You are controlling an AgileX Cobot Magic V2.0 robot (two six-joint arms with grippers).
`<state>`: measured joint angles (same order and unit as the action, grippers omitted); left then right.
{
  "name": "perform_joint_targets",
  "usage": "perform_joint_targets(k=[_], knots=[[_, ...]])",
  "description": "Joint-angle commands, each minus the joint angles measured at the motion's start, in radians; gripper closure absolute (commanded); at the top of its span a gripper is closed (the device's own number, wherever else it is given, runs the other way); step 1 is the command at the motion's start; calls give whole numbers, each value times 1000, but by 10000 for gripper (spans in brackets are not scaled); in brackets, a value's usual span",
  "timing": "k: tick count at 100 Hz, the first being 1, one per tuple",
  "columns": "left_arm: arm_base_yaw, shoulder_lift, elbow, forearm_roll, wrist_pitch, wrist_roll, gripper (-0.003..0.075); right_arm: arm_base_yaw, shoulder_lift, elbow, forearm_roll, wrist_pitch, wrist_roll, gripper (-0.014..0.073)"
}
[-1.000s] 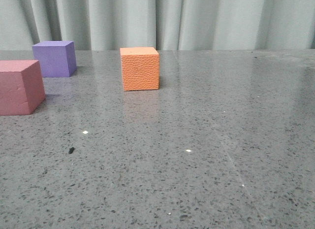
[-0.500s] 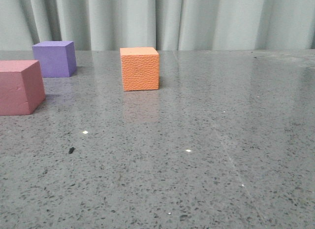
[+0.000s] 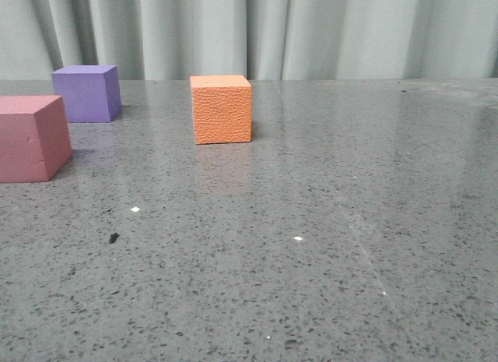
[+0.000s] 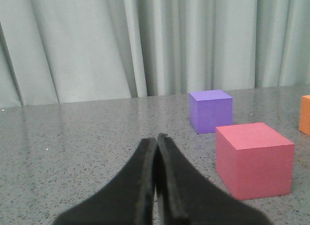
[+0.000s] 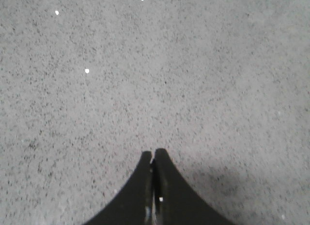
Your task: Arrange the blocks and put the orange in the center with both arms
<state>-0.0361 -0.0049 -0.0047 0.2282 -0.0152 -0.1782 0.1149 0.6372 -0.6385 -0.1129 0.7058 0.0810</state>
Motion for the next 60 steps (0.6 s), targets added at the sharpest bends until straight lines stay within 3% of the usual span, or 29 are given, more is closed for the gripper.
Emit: perform_joint_targets(k=[1,30,49,60], knots=[[-8,-32,55,-2,-77,-3,730,-4,-37,30,9,-181,-9,661],[-8,-32,55,-2,-77,-3,730,-4,-391,434,95,-706,-9,661],[-8,-32,55,-2,-77,-3,730,-10,-632,573,95,-727,-9,661],[-8,-32,55,-2,-77,-3,730,-15,-671,612,95,-722,-9,661]])
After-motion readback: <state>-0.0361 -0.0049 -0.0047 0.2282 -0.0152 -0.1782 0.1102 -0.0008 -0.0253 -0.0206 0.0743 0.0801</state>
